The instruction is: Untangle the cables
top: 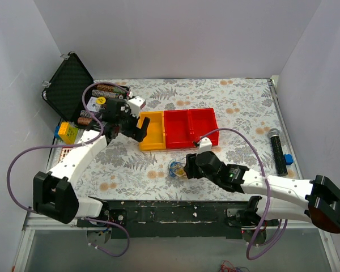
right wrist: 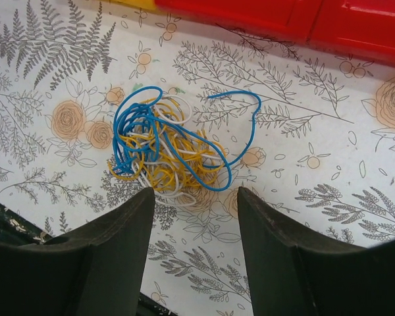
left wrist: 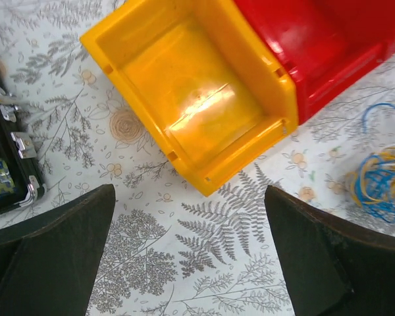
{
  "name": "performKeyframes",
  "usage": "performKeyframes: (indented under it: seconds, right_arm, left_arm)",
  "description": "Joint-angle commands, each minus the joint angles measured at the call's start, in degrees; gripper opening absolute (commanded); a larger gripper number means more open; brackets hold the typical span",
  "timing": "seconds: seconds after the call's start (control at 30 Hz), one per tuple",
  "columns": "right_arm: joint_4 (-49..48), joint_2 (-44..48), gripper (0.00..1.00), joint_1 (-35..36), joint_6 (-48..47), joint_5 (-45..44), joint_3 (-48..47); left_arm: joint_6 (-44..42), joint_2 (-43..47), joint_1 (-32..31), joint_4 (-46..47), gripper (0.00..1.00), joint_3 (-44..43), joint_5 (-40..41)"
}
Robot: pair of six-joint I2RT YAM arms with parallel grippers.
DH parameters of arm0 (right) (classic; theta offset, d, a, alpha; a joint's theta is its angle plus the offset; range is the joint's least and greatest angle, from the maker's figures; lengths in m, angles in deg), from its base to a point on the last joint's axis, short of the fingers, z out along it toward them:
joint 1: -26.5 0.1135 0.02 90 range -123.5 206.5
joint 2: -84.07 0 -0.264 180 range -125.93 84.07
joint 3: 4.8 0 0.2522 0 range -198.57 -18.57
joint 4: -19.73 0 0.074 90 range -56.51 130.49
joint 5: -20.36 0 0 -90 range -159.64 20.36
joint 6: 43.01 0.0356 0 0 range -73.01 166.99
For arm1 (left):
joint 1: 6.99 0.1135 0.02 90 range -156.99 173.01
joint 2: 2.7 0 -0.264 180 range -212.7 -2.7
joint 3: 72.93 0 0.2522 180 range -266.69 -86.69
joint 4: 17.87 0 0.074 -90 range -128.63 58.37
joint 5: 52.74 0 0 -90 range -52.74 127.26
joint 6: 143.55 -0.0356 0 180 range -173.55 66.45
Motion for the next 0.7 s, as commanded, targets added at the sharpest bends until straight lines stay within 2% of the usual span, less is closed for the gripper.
performKeyframes:
  seconds: [0.0,0.07,0.17,0.23,0.4,0.67]
  right_arm:
    - [-3.3,0.9,0.61,-0.4,0.7,1.1,0.8]
    - [-3.7,1.6,0.61,-0.4,0.7,1.4,1.3]
    - [-5.6,2.5,0.58,-0.4,0.9,1.0,2.5]
    - [-5.8,3.8,0.56,-0.4,1.7,0.7,3.7]
    - [-5.3,9.7,0.52,-0.5,2.3,0.5,6.5]
    - [-4.4,15.3,0.45,-0.5,2.9,0.2,8.8]
  left_arm:
    - [-1.9,4.5,-0.7,-10.0,0.98,-3.9,-8.7]
    - [-1.1,5.2,-3.5,-12.3,0.98,-3.4,-12.5]
    - [1.2,6.1,-12.2,-11.2,0.98,0.7,-12.9]
    - [2.9,5.6,-17.1,-8.5,0.92,3.8,-13.4]
    - [5.0,-0.6,-19.1,-2.3,0.63,6.3,-15.6]
    - [2.8,-6.9,-19.1,3.0,0.58,5.4,-14.8]
